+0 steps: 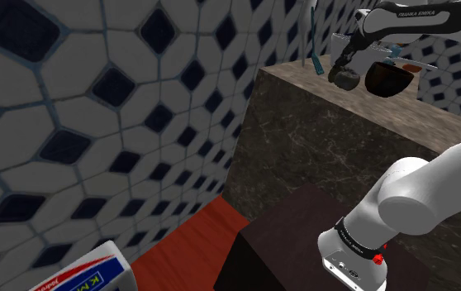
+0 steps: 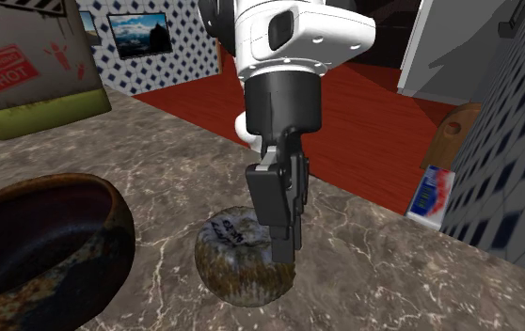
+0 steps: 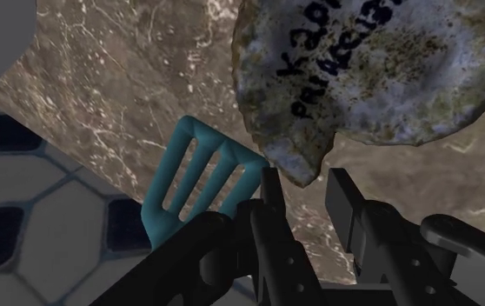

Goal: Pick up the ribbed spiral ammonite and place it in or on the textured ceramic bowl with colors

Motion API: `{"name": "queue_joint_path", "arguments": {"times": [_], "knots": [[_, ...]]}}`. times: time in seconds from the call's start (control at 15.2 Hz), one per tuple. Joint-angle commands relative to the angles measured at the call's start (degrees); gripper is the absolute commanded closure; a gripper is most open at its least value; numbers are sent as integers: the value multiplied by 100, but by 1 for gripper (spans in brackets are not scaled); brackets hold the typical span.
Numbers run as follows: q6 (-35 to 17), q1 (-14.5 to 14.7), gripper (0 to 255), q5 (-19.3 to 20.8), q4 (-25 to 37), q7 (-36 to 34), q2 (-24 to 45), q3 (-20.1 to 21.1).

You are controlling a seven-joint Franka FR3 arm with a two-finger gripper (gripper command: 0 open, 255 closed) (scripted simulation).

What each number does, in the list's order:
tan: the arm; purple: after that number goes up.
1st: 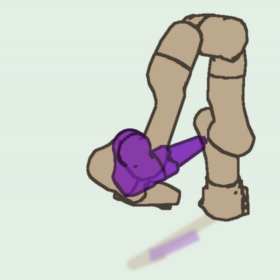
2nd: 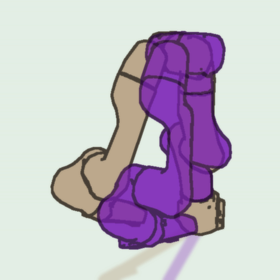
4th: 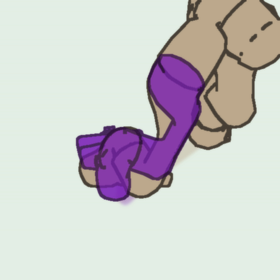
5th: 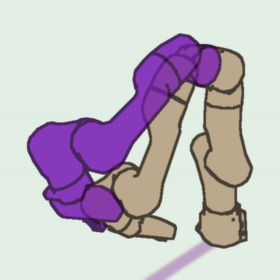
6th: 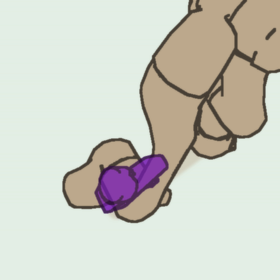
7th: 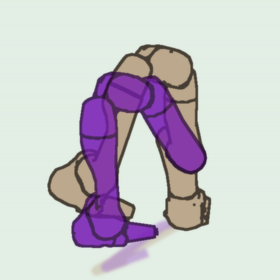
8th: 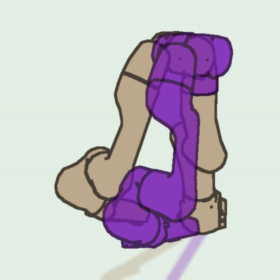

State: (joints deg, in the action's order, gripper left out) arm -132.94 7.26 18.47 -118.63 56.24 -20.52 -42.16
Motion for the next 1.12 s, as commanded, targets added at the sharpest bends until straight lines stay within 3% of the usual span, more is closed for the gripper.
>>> {"name": "queue_joint_path", "arguments": {"times": [0.0, 0.46, 0.53, 0.79, 1.06], "knots": [[29, -32, 255, 37, -114, -20, -23, 8], [411, -1, 255, -27, 270, 26, -32, 75], [411, -2, 0, -27, 270, 26, -32, 75], [-73, -1348, 0, 2516, -1296, -1596, -947, 1601], [-91, -2463, 0, 4741, -2646, -3151, -1694, 2814]]}}
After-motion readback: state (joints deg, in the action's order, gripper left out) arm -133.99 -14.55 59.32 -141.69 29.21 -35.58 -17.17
